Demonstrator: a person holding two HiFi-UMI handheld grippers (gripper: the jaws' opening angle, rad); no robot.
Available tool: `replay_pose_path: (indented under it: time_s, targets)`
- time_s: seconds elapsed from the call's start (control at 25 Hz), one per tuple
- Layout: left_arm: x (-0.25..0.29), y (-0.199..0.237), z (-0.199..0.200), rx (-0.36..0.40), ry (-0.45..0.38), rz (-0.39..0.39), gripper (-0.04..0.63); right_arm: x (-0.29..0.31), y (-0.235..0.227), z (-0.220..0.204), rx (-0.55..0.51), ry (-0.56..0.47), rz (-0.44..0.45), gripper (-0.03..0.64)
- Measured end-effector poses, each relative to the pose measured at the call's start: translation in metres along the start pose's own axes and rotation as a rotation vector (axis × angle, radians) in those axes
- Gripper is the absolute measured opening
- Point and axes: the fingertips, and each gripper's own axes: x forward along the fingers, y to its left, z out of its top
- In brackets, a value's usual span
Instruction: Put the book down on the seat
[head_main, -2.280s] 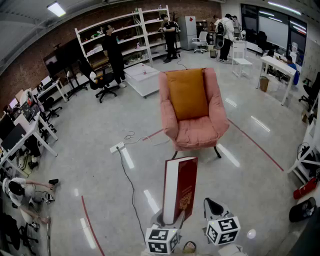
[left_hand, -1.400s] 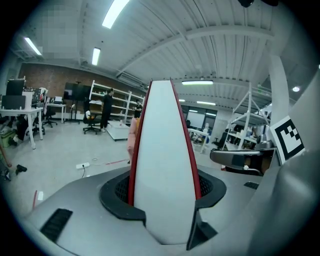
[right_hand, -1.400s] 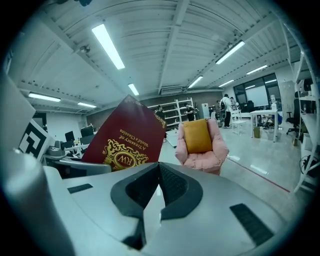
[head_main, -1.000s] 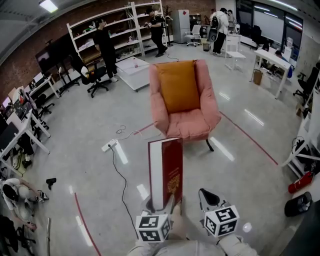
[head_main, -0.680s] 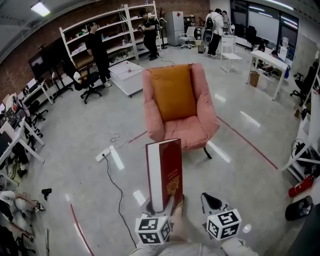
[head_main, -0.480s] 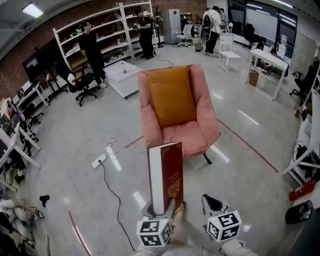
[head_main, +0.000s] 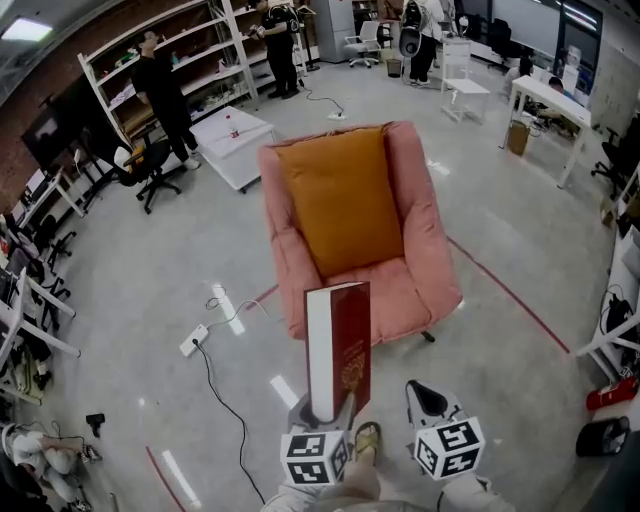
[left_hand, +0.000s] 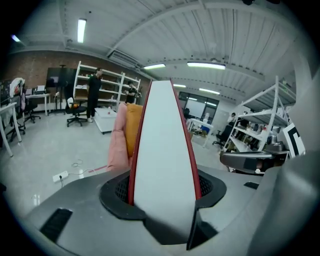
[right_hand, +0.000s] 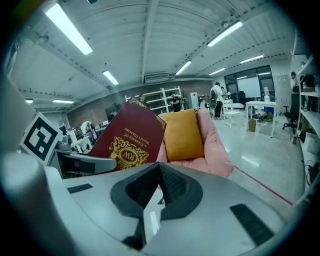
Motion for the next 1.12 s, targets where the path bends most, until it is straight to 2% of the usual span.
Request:
replay_pose_path:
  time_s: [0.24,0.52,0.84,1.12]
  targets:
    - [0.082,0.018,0.028,-0.003,0.069,-0.021,0.245,0.069,-0.048,0.024,0.034,0.034,-0.051,0.005]
    - [0.162,0.03,0.031,0.034,0.155,-0.059,0.245,0.131,-0.09,0.016,0.074,0.104,-0.1,0.005]
    - [0.253,0.045,0.006,0.044,0.242,-0.097,0.245,0.193,-0.119,-0.017,0.077,0.172,-0.111,0.005]
    - [0.333,0.048,-0.043,0.084,0.33,-0.107,0.245,0.236,-0.15,-0.055,0.108,0.216,-0.117,0.005]
